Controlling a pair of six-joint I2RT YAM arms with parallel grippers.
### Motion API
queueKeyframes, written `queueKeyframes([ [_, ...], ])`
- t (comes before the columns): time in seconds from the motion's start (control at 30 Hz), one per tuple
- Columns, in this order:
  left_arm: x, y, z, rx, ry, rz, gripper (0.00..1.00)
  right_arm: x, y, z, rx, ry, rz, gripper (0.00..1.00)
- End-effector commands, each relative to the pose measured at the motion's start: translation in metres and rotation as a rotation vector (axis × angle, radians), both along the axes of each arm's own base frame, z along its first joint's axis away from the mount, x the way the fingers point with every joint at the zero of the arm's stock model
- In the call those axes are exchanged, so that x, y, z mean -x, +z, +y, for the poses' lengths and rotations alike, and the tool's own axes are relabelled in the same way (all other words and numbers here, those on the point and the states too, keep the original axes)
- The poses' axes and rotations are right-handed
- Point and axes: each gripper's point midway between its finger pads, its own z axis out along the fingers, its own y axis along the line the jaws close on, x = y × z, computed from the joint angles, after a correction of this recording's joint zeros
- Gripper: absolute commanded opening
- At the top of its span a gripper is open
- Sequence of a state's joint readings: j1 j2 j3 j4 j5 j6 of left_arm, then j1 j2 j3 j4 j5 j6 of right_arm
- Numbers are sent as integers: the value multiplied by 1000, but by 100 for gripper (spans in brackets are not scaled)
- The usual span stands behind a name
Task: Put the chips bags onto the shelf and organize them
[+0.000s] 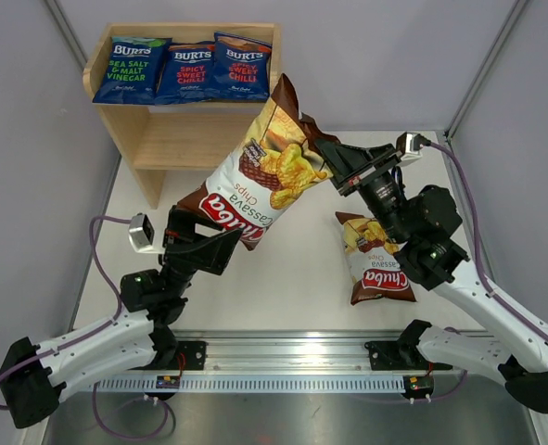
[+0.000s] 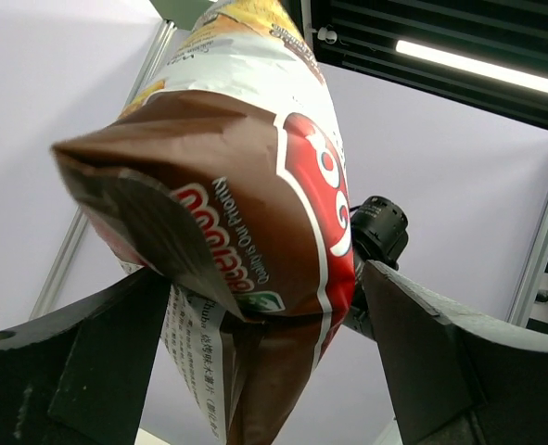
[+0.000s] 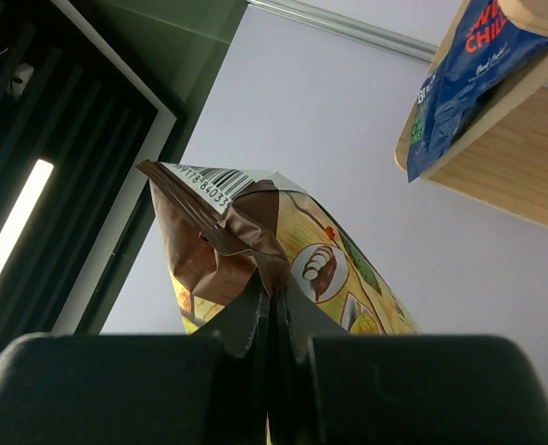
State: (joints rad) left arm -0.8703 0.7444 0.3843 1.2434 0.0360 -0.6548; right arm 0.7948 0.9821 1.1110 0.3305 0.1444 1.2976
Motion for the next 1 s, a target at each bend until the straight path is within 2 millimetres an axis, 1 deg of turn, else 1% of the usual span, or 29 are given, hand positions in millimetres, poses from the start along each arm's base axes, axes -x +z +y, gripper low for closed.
queueKeyframes([
  [0.0, 56, 67, 70, 324, 20, -267, 85, 2, -24, 8, 38, 18, 31, 0],
  [0.03, 56, 66, 71, 318, 30, -267, 80, 3, -25, 5, 37, 17, 30, 0],
  [0.07, 55, 66, 71, 313, 37, -261, 77, 3, -33, 6, 45, 17, 39, 0],
  [0.1, 51, 62, 68, 295, 43, -244, 74, 3, -36, 5, 48, 12, 43, 0],
  [0.13, 51, 61, 69, 290, 55, -241, 67, 4, -37, 2, 44, 10, 43, 0],
  [0.17, 47, 58, 66, 267, 61, -226, 63, 4, -42, 3, 51, 10, 49, 0],
  [0.23, 44, 53, 63, 238, 75, -213, 53, 5, -46, 1, 58, 4, 48, 0],
  [0.27, 40, 49, 59, 208, 78, -195, 46, 4, -49, 1, 64, 0, 52, 0],
  [0.3, 38, 46, 57, 193, 84, -183, 44, 4, -49, 1, 66, -2, 49, 0],
  [0.33, 36, 42, 54, 175, 89, -176, 40, 4, -49, 1, 70, -2, 46, 0],
  [0.37, 34, 38, 51, 156, 90, -167, 33, 5, -48, 1, 73, -3, 40, 0],
  [0.4, 32, 36, 49, 146, 90, -159, 32, 5, -48, 1, 75, 0, 38, 0],
  [0.43, 30, 32, 47, 131, 92, -150, 28, 6, -46, 1, 78, -1, 30, 0],
  [0.47, 27, 29, 44, 117, 91, -137, 18, 6, -45, 2, 81, 0, 26, 0],
  [0.6, 24, 15, 39, 93, 75, -102, 10, 9, -40, -4, 97, -26, -6, 0],
  [0.67, 18, 8, 44, 125, 75, -49, 7, 13, -35, -10, 94, -44, -36, 10],
  [0.7, 19, 6, 45, 136, 62, -38, 7, 13, -35, -11, 99, -51, -42, 13],
  [0.73, 19, 3, 46, 150, 45, -22, 5, 14, -33, -15, 114, -65, -50, 23],
  [0.77, 17, -1, 45, 152, 35, -1, 2, 15, -32, -16, 123, -71, -62, 30],
  [0.8, 16, -3, 46, 168, 13, 31, 0, 17, -30, -19, 133, -81, -77, 41],
  [0.87, 16, -8, 46, 175, -2, 48, 0, 15, -34, -23, 155, -110, -64, 51],
  [0.9, 15, -14, 45, 179, -21, 74, 0, 14, -37, -26, 170, -122, -54, 60],
  [0.93, 16, -15, 48, 196, -27, 80, 0, 13, -40, -28, 177, -133, -47, 77],
  [0.97, 16, -19, 49, 201, -30, 84, 0, 9, -43, -32, 181, -163, -32, 85],
])
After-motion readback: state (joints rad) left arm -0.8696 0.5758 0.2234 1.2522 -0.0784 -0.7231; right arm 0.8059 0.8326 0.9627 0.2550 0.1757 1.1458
